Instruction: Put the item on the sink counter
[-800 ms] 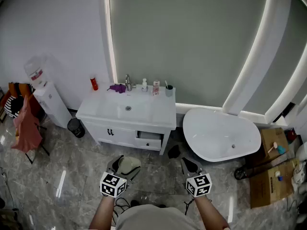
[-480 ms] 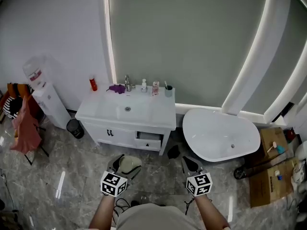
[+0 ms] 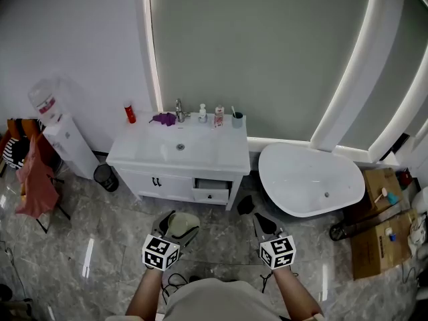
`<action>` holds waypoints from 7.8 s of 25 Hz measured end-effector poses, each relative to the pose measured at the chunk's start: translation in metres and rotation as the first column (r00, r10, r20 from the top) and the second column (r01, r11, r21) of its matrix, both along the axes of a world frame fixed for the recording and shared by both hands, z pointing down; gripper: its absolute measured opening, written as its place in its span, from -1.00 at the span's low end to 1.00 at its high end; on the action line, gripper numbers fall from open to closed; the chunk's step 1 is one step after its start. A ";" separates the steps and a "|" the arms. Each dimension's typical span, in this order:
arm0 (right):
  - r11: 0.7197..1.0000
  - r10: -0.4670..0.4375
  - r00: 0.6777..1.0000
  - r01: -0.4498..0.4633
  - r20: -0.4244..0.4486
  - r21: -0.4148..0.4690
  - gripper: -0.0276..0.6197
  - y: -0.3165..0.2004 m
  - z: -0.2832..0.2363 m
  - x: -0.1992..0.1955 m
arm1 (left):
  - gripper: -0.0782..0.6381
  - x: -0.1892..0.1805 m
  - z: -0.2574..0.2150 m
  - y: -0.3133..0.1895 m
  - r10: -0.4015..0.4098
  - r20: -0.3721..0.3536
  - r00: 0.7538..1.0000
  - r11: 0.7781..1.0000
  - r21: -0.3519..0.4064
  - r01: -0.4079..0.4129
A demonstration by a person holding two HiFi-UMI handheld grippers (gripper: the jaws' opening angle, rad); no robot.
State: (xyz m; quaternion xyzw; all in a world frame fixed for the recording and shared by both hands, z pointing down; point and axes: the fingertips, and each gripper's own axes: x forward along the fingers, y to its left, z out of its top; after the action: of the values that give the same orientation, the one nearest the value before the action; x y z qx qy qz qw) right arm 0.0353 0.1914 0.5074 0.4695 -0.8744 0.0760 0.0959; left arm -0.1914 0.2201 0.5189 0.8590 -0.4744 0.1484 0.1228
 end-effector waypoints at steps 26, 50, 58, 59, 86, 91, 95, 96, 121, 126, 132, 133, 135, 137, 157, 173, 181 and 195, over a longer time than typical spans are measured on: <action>0.998 0.049 0.999 -0.048 0.017 -0.039 -0.88 -0.060 0.025 -0.041 | 0.34 -0.025 0.019 -0.065 0.061 -0.021 0.998 0.998 -0.030 -0.062; 0.997 -0.056 0.998 0.058 0.040 -0.054 -0.88 -0.274 0.040 0.054 | 0.34 0.071 0.037 -0.258 -0.048 0.008 0.999 0.997 -0.056 0.048; 0.994 -0.059 0.997 0.062 0.041 -0.087 -0.88 -0.306 0.052 0.068 | 0.34 0.086 0.046 -0.295 -0.053 0.020 0.998 0.995 -0.078 0.054; 0.994 -0.059 0.997 0.062 0.040 -0.091 -0.88 -0.309 0.054 0.068 | 0.34 0.086 0.048 -0.299 -0.053 0.019 0.998 0.995 -0.082 0.054; 0.949 0.110 0.993 -0.119 -0.046 -0.293 -0.88 -0.443 0.139 0.052 | 0.34 0.113 0.196 -0.511 0.266 0.181 0.947 0.948 -0.225 -0.223; 0.923 0.152 0.987 -0.162 -0.056 -0.350 -0.88 -0.454 0.166 0.041 | 0.34 0.124 0.252 -0.528 0.361 0.229 0.904 0.915 -0.275 -0.296; 0.904 0.171 0.983 -0.181 -0.060 -0.388 -0.88 -0.458 0.185 0.035 | 0.34 0.133 0.288 -0.537 0.424 0.270 0.865 0.891 -0.296 -0.344; 0.898 0.179 0.982 -0.188 -0.059 -0.397 -0.88 -0.459 0.188 0.035 | 0.34 0.136 0.295 -0.539 0.435 0.278 0.856 0.886 -0.300 -0.352; 0.839 0.180 0.982 -0.185 -0.060 -0.511 -0.88 -0.477 0.242 0.037 | 0.34 0.160 0.361 -0.564 0.471 0.314 0.825 0.871 -0.314 -0.378; 0.845 0.179 0.982 -0.188 -0.067 -0.500 -0.88 -0.482 0.236 0.039 | 0.41 0.163 0.354 -0.564 0.471 0.248 0.847 0.865 -0.318 -0.388; 0.860 0.173 0.982 -0.187 -0.075 -0.475 -0.88 -0.483 0.223 0.035 | 0.43 0.161 0.332 -0.564 0.468 0.213 0.858 0.867 -0.298 -0.399; 0.863 0.171 0.982 -0.187 -0.075 -0.469 -0.88 -0.483 0.220 0.034 | 0.43 0.161 0.329 -0.563 0.467 0.211 0.859 0.868 -0.293 -0.400; 0.871 0.168 0.983 -0.185 -0.077 -0.456 -0.88 -0.483 0.215 0.032 | 0.43 0.159 0.319 -0.563 0.463 0.203 0.863 0.872 -0.278 -0.402; 0.879 0.161 0.983 -0.181 -0.083 -0.441 -0.88 -0.482 0.209 0.029 | 0.43 0.158 0.303 -0.563 0.449 0.181 0.875 0.881 -0.249 -0.402; 0.938 0.179 0.983 -0.184 -0.042 -0.294 -0.88 -0.485 0.133 0.037 | 0.41 0.144 0.155 -0.559 0.363 0.047 0.931 0.930 -0.079 -0.359; 0.976 -0.055 0.998 0.049 -0.021 -0.213 -0.88 -0.474 0.088 0.066 | -0.24 0.121 0.077 -0.516 0.052 0.028 0.998 0.999 0.011 -0.053; 0.966 -0.170 0.985 0.167 0.001 -0.195 -0.88 -0.446 0.081 0.085 | -0.48 0.123 0.065 -0.469 -0.117 0.008 0.993 0.993 0.012 0.117; 0.941 -0.291 0.956 0.293 0.040 -0.169 -0.88 -0.395 0.075 0.095 | -0.66 0.125 0.046 -0.374 -0.319 0.021 0.947 0.948 -0.012 0.320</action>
State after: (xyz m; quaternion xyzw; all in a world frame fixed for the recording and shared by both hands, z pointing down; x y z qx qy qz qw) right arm 0.1299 -0.2032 0.5825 0.3241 -0.9251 0.1399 0.1400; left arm -0.0668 -0.1543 0.5649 0.7685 -0.6071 0.1380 0.1474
